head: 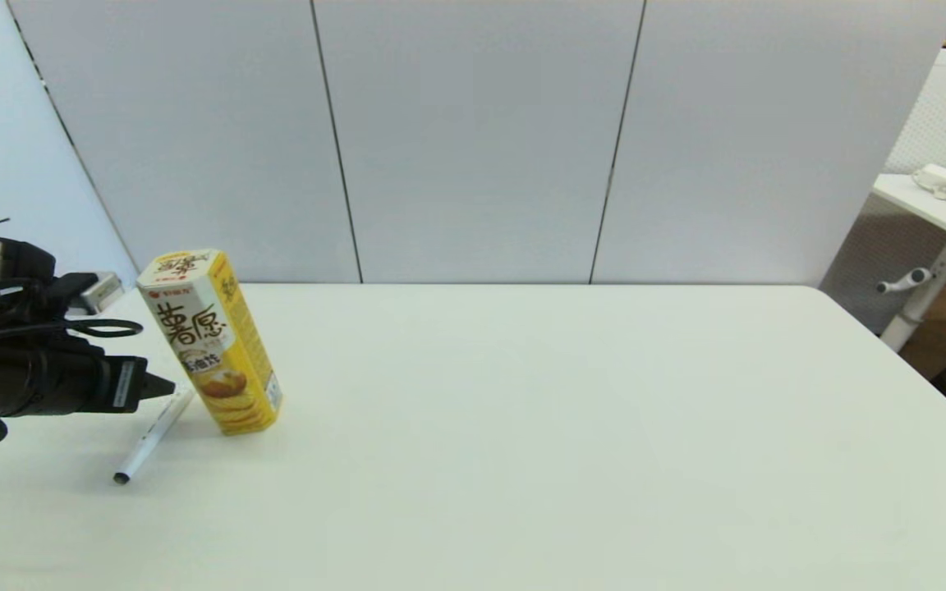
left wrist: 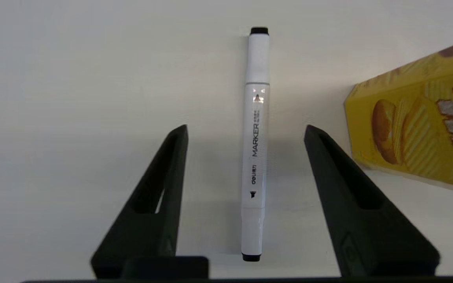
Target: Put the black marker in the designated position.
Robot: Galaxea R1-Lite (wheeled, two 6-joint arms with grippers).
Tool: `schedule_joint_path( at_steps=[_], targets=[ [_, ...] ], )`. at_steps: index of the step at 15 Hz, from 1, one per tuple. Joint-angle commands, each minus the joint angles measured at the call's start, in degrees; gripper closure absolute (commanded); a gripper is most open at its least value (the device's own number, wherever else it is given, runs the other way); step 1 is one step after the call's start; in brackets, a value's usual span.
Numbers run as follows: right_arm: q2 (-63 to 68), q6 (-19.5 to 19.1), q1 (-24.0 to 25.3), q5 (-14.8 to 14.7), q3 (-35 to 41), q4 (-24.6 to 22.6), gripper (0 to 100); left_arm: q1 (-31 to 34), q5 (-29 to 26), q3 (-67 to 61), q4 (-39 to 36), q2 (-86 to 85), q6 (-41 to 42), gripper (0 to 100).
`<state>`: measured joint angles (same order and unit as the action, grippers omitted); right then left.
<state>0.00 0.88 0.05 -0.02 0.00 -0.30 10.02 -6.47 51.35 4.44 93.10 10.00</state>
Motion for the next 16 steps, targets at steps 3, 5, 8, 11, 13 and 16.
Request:
schedule_joint_path(
  at_steps=[3,5,8,11,13,16],
  targets=[
    [0.0,0.0,0.0,0.0,0.0,0.0,0,-0.2,0.8,7.8,-2.2,-21.5,0.0,0],
    [0.0,0.0,0.0,0.0,0.0,0.0,0,-0.3,0.5,4.1,-1.9,-32.7,0.6,0],
    [0.0,0.0,0.0,0.0,0.0,0.0,0,-0.3,0.6,-17.7,-2.2,-54.3,0.8,0],
    [0.0,0.0,0.0,0.0,0.0,0.0,0,-0.3,0.7,-38.2,-2.3,-77.5,0.1,0],
    [0.0,0.0,0.0,0.0,0.0,0.0,0,-0.2,0.7,-45.4,-9.0,-77.5,0.6,0],
    [0.0,0.0,0.0,0.0,0.0,0.0,0,-0.8,0.4,-51.4,-16.3,-77.5,0.6,0]
  ],
)
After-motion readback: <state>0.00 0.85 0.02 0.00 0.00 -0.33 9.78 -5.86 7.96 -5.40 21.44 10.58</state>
